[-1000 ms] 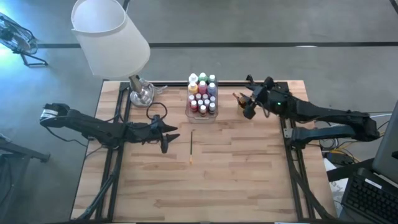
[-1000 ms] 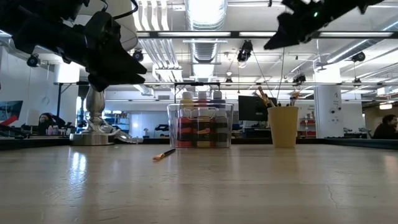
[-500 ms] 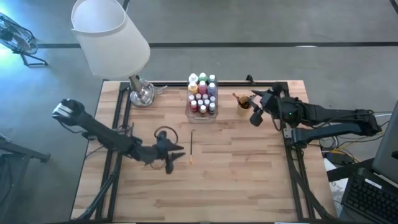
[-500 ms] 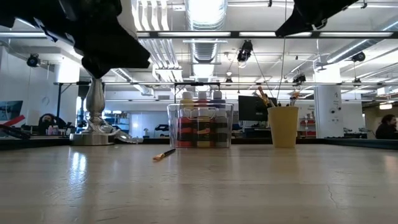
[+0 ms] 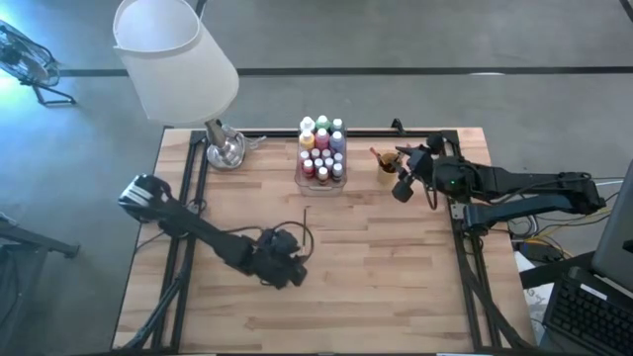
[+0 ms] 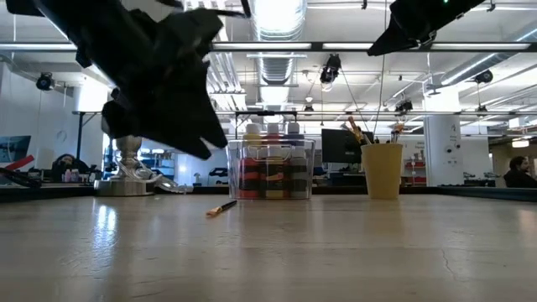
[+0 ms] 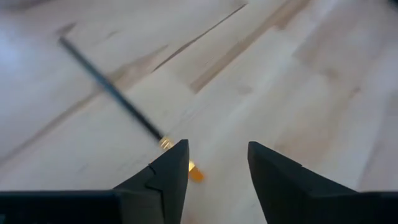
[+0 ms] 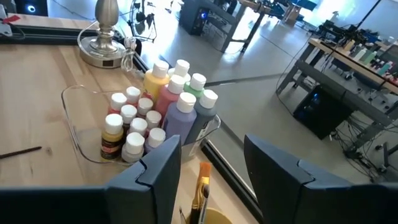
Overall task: Pick & Place Paint Supplies
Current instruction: Put the gold paint brush into the cup
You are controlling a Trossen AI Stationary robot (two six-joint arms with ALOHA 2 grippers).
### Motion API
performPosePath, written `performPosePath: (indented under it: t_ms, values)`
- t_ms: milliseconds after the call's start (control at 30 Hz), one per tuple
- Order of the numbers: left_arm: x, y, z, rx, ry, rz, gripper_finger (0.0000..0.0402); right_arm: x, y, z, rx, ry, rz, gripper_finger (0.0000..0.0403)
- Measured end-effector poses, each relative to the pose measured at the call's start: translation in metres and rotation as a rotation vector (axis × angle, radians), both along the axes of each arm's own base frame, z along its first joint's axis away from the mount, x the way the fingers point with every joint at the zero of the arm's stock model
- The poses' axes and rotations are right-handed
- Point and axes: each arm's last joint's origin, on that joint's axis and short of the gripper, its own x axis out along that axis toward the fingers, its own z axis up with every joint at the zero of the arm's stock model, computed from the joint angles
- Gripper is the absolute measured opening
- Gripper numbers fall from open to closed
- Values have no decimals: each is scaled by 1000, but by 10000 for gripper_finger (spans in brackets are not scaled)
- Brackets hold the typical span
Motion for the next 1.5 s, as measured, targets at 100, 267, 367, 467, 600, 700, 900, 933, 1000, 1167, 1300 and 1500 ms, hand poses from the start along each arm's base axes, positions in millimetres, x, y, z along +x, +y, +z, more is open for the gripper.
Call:
performPosePath:
  t_ms: [100, 267, 367, 467, 600, 700, 900, 933, 1000, 1167, 1300, 1500]
  values:
    - [5, -2, -1, -32, 47, 55, 178, 0, 0, 0, 1, 1, 0, 175]
    - [12, -6, -4, -67, 63, 67, 186, -1, 0, -2, 6, 15, -1, 189]
    - [14, -5, -9, -94, 77, 83, 186, -1, 0, -3, 18, 24, -5, 195]
    - [15, -2, -15, -102, 96, 106, 186, -2, 0, -5, 24, 37, -8, 198]
    - [18, 1, -23, -120, 121, 120, 187, -2, 0, -6, 35, 37, -12, 196]
    - [19, 1, -31, -138, 155, 117, 187, -2, 0, -6, 35, 39, -13, 189]
    - [20, 1, -39, -145, 173, 131, 187, -2, 0, -6, 35, 40, -12, 178]
    - [20, 1, -40, -144, 174, 132, 186, -3, 0, -6, 35, 42, -12, 176]
    - [21, 0, -41, -144, 175, 136, 186, -3, 0, -6, 35, 43, -12, 176]
    - [25, -1, -44, -137, 177, 143, 186, -3, 0, -6, 34, 47, -12, 184]
    - [30, -4, -49, -118, 187, 135, 186, -3, 0, -6, 34, 47, -12, 193]
    - [36, -8, -49, -70, 254, 113, 186, -3, 0, -7, 35, 50, -12, 199]
